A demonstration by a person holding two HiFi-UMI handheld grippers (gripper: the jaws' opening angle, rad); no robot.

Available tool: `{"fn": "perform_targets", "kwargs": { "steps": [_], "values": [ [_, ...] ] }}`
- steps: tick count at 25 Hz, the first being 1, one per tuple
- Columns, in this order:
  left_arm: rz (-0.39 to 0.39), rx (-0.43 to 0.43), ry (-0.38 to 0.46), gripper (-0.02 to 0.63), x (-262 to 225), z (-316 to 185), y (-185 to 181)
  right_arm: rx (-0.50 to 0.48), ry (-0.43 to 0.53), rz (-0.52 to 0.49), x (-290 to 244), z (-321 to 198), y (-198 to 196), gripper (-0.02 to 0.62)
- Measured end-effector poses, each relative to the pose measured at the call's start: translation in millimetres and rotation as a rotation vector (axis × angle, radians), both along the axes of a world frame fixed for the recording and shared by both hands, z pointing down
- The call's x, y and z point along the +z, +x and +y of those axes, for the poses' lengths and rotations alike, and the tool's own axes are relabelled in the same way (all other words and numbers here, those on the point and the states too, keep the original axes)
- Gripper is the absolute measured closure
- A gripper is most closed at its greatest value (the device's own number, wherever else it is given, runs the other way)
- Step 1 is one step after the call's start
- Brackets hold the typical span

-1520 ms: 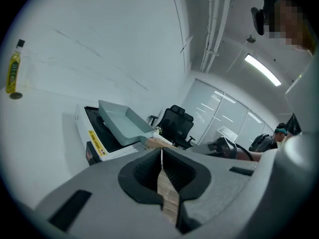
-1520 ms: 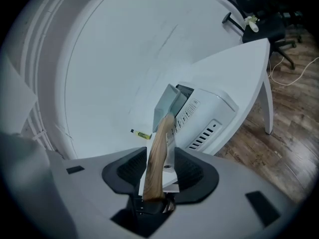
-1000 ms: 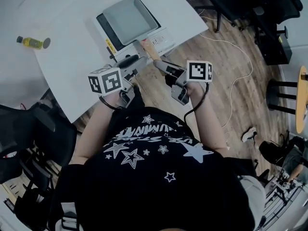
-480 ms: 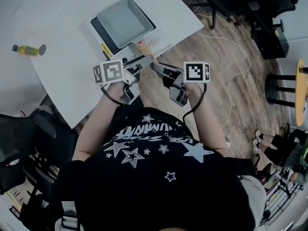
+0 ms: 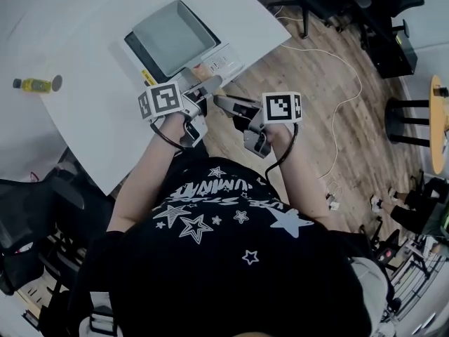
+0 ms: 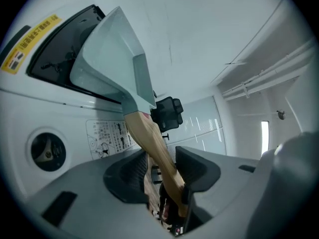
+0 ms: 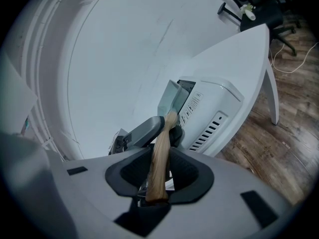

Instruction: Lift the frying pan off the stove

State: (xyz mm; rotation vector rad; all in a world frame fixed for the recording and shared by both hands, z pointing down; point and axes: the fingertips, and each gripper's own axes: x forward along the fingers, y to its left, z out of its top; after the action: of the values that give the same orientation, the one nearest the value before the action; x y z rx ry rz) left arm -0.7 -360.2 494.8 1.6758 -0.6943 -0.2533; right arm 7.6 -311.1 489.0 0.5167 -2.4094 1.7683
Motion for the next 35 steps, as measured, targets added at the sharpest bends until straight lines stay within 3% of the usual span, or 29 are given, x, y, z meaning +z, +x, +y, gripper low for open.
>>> {"fn": "perform_targets", "kwargs": {
  "steps": [5, 9, 16, 20, 26, 32, 35],
  "values": [
    [0.011, -0.005, -0.008, 0.436, 2, -3, 3, 0.000, 0.015, -0.067, -7, -2, -4, 0.483],
    [0.020, -0.018, 0.000, 0.439, -1, -4, 3, 0.020, 0.011, -0.043, -4, -4, 2, 0.482],
    [0.052, -0.056, 0.030, 0.439, -6, -5, 0, 0.018, 0.033, -0.142, -18, -6, -7, 0.478],
    [0.076, -0.049, 0.058, 0.440, -11, -1, 2, 0.033, 0.027, -0.049, -10, -1, 1, 0.477],
    [0.144, -0.046, 0.130, 0.440, -31, 2, 5, 0.040, 0.071, -0.056, -24, 3, 4, 0.479],
    [0.105, -0.037, 0.161, 0.440, -42, 12, 7, 0.024, 0.122, -0.113, -45, 13, 2, 0.480],
    [0.090, -0.029, 0.181, 0.440, -48, 19, 9, 0.037, 0.121, -0.075, -42, 20, 8, 0.478]
  ]
}}
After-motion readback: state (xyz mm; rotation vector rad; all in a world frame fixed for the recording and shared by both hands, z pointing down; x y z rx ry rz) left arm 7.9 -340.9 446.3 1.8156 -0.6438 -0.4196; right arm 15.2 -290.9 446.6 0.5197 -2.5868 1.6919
